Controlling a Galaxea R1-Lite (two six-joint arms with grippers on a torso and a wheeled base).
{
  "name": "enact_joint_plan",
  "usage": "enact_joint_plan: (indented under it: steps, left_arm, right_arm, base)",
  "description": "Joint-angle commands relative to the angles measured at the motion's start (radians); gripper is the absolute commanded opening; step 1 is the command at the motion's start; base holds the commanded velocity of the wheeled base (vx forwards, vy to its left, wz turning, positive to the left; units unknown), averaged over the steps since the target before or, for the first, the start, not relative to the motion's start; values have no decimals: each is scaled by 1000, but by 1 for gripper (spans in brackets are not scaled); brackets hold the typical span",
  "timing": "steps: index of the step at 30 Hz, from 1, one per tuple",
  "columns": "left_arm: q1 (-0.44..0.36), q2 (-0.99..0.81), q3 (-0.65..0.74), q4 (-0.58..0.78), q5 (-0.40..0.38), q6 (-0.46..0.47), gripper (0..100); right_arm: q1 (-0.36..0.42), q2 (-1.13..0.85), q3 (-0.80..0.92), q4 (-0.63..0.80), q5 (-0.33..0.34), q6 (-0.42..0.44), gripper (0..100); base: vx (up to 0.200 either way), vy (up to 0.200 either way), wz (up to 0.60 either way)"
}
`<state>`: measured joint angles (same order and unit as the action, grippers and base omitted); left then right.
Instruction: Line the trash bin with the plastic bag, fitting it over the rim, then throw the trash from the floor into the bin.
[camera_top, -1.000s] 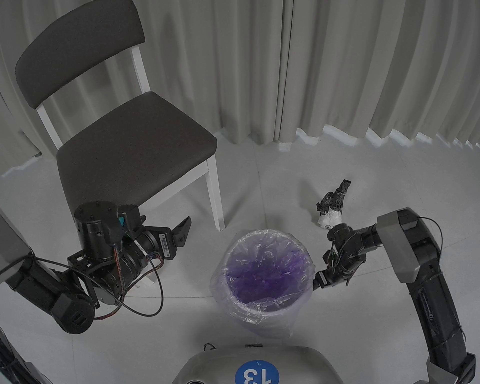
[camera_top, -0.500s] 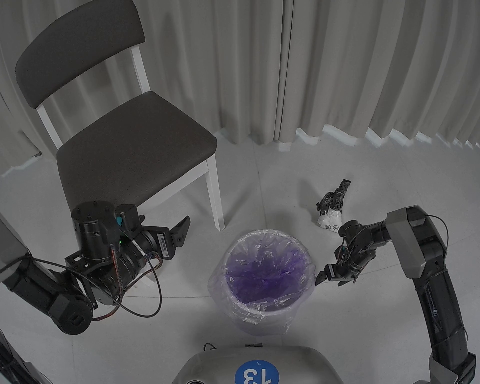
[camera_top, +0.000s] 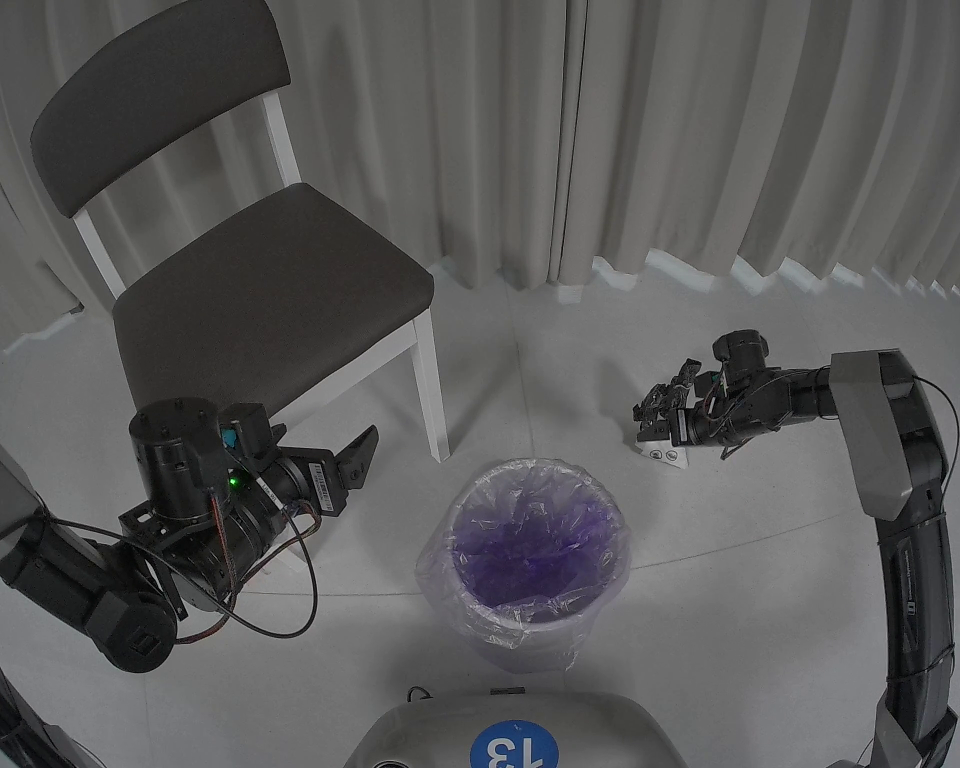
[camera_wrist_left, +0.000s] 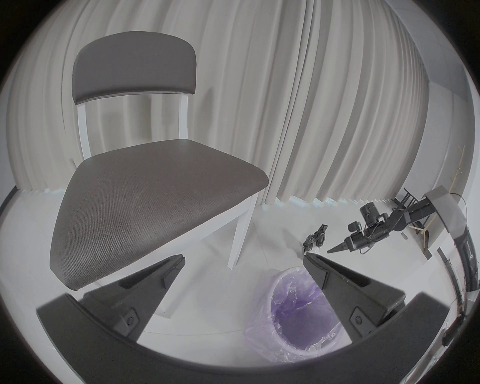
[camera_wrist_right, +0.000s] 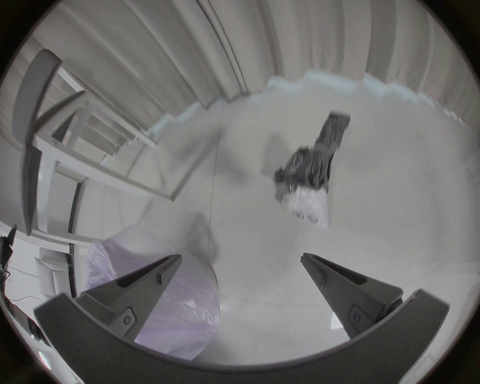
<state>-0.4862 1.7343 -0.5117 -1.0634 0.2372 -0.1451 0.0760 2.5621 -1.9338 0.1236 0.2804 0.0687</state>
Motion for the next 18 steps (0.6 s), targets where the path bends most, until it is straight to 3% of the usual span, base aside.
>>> enact_joint_plan:
  steps: [1,2,5,9,13,18]
  left_arm:
    - [-17,-12,-16,13,-1,-1,100]
    - [-15,-10,-18,13,-1,-1,100]
    - [-17,-2,-37,13,-1,-7,100]
    - [-51,18,-25,26,1,-14,100]
    - [-49,107,-24,126,1,-22,100]
    - [-38,269,-45,217,-33,-97,100]
  right_arm:
    - [-15,-301,483,-308,-7,6,100]
    - [-16,-310,503,-318,-7,6,100]
    - [-28,-392,756,-532,-24,6,100]
    - [-39,-407,944,-842,-44,34,100]
    - [-35,-431,969,-849,-44,42,100]
    - [-28,-438,969,-840,-43,43,100]
  base:
    - [0,0,0]
    - [0,0,0]
    - [0,0,0]
    - [0,0,0]
    - [0,0,0]
    - [0,0,0]
